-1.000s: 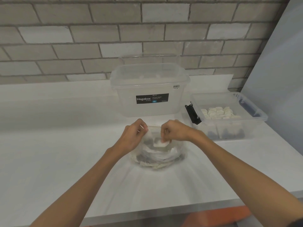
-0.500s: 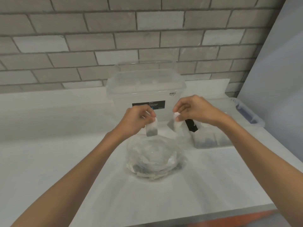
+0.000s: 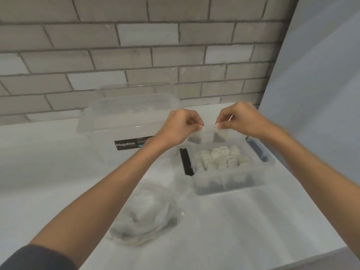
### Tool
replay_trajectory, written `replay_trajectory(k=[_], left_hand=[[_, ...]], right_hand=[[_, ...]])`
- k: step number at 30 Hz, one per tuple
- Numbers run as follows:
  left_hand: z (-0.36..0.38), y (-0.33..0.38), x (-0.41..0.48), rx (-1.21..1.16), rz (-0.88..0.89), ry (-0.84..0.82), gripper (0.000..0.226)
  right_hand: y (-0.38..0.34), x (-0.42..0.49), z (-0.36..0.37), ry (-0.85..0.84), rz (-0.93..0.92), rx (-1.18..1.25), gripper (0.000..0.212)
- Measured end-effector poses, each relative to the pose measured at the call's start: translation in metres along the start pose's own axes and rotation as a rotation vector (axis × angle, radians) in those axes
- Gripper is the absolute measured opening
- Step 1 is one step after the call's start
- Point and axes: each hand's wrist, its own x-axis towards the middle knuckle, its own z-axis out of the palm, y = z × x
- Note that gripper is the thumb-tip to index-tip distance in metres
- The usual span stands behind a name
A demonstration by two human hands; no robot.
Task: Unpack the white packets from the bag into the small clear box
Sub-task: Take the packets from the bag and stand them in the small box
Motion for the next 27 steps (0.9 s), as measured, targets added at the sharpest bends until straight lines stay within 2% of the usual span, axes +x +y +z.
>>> replay_trajectory(k=[5, 10, 17, 27], left_hand=[[0.047, -0.012, 0.035, 0.179, -0.028, -0.087, 0.01], [0.075, -0.023, 0.046, 0.433, -0.049, -0.239, 0.012], [0.093, -0.028, 0.044, 0.793, -0.062, -0.36, 0.03], [0.097, -0.03, 0.042, 0.977, -0.087, -0.351, 0.034]], right_hand=[[0.043, 0.01, 0.013, -0.078, -0.009, -0.029, 0.003], [0.067, 0.021, 0.046, -0.17, -0.005, -0.047, 0.02], [0.071, 0.032, 0.079, -0.26, -0.019, -0.039, 0.029], [0.068, 0.039, 0.094, -0.318, 0.003, 0.004, 0.03]])
